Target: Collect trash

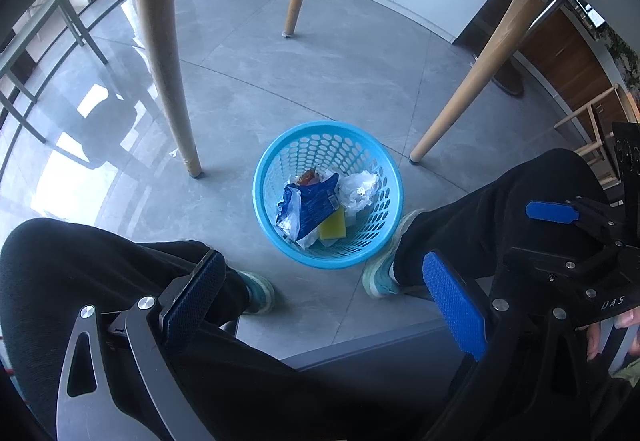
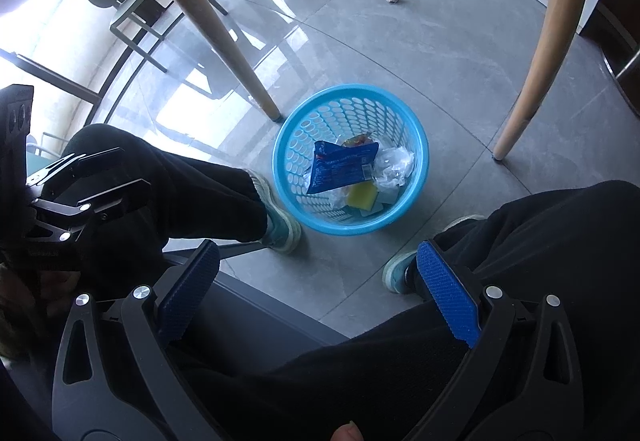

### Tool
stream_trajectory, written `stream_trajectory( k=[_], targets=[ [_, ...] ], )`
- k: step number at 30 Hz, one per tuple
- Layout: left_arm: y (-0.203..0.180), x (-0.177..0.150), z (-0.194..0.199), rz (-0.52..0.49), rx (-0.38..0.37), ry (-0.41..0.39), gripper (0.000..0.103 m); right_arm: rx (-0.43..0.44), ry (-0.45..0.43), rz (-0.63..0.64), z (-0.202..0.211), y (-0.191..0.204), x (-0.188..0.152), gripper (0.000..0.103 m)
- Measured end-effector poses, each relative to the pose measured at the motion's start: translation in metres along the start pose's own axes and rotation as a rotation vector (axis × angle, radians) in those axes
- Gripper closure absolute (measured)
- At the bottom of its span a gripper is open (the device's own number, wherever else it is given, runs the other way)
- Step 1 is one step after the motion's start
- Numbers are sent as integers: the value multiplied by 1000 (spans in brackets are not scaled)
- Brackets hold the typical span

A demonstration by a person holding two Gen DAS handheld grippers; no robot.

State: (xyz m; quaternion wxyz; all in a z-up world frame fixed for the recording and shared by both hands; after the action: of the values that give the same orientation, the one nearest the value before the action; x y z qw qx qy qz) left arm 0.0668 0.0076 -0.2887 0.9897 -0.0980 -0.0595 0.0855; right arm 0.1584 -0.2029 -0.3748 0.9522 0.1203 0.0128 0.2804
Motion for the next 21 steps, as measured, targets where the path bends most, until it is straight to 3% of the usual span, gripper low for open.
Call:
stream_trajectory(
  k=[21],
  targets=[
    [3,1,-3,20,-28,10,6,30,-3,-29,-3,-2,3,9]
  ],
)
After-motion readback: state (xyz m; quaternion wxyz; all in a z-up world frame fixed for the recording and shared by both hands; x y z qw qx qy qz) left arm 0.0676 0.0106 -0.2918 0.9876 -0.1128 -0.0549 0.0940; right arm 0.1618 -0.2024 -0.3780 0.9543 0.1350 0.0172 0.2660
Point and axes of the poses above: each gripper's, at about its wrist camera, not at the fingertips, and z roughly against the way its jaws point, y to its left, x to its top, the point moved 4 cm from there along -z, roughly the way its jaws point, and after that the axes turned 11 degrees about y, right-handed, at the moved point
